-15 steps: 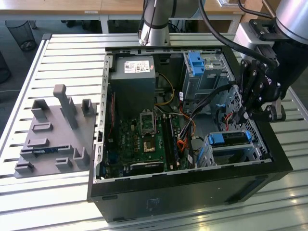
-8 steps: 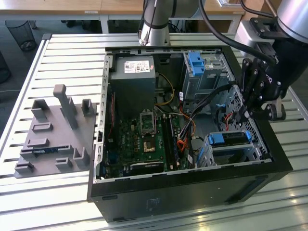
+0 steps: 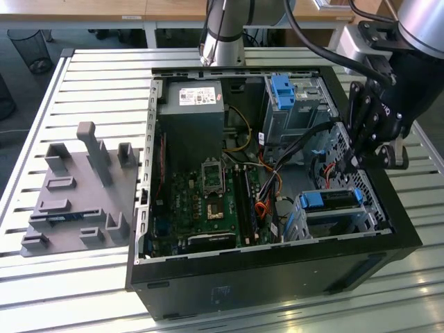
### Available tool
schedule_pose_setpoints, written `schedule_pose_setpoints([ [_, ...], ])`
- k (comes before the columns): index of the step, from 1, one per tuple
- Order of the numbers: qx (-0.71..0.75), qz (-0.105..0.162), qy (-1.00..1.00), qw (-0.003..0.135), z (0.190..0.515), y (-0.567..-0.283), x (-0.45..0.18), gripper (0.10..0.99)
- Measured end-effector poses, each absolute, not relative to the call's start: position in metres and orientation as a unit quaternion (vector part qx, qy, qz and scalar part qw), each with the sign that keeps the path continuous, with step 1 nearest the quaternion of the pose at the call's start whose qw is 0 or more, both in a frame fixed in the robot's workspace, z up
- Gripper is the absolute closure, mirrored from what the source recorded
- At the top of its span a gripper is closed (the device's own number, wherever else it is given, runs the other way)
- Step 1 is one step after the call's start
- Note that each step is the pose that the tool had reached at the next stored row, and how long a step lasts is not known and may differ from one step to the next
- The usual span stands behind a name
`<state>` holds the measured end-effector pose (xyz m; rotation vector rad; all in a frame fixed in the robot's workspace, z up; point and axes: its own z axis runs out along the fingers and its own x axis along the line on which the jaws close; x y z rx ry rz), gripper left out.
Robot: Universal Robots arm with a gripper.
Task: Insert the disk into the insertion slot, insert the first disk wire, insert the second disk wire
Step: 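Insert the first disk wire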
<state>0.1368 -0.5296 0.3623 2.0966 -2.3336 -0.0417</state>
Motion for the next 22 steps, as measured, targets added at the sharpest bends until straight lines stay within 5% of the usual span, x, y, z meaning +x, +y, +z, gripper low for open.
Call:
schedule_pose_setpoints([
  [22, 0.641, -0.013, -0.767, 0.002, 0.358, -0.513, 0.139, 0.827],
])
